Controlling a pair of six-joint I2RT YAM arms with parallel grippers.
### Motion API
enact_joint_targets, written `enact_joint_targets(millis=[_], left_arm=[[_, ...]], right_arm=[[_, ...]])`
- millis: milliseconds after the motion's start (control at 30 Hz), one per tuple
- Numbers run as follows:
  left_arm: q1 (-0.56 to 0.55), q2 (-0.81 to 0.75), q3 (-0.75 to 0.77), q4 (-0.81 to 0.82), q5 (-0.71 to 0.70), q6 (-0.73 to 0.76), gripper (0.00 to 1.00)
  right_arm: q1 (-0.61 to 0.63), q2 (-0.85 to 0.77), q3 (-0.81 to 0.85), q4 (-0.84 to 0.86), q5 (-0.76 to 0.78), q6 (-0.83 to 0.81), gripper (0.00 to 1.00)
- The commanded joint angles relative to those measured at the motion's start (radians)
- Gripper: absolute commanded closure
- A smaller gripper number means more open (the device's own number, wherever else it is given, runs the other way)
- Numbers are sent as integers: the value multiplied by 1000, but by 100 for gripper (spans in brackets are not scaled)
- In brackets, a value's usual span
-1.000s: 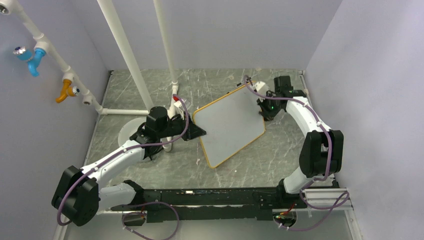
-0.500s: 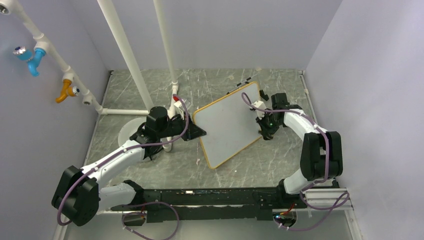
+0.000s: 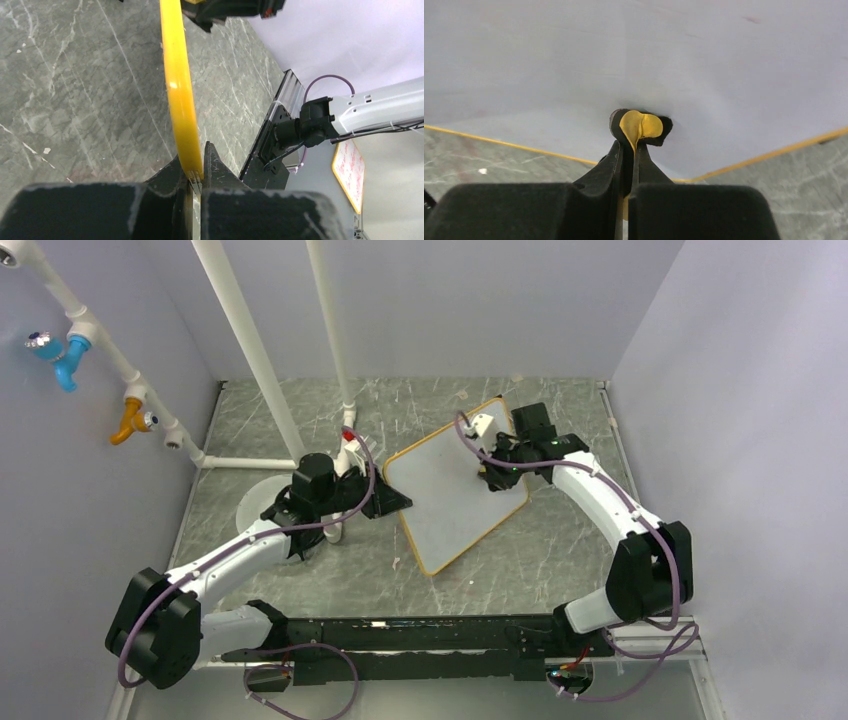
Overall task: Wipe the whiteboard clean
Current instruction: Erase the whiteboard at the center of the board.
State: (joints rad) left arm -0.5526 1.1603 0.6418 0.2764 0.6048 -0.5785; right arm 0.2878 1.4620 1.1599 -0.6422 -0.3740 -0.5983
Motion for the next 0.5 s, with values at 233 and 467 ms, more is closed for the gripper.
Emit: enact_joint_targets(millis=[233,467], left_arm=[[-4,3,56,125,107,-8,100],[-4,30,87,122,105,-6,100]], right_arm=[[-106,-9,-41,81,65,100,100],[-145,25,-17,63,-57,67,100]])
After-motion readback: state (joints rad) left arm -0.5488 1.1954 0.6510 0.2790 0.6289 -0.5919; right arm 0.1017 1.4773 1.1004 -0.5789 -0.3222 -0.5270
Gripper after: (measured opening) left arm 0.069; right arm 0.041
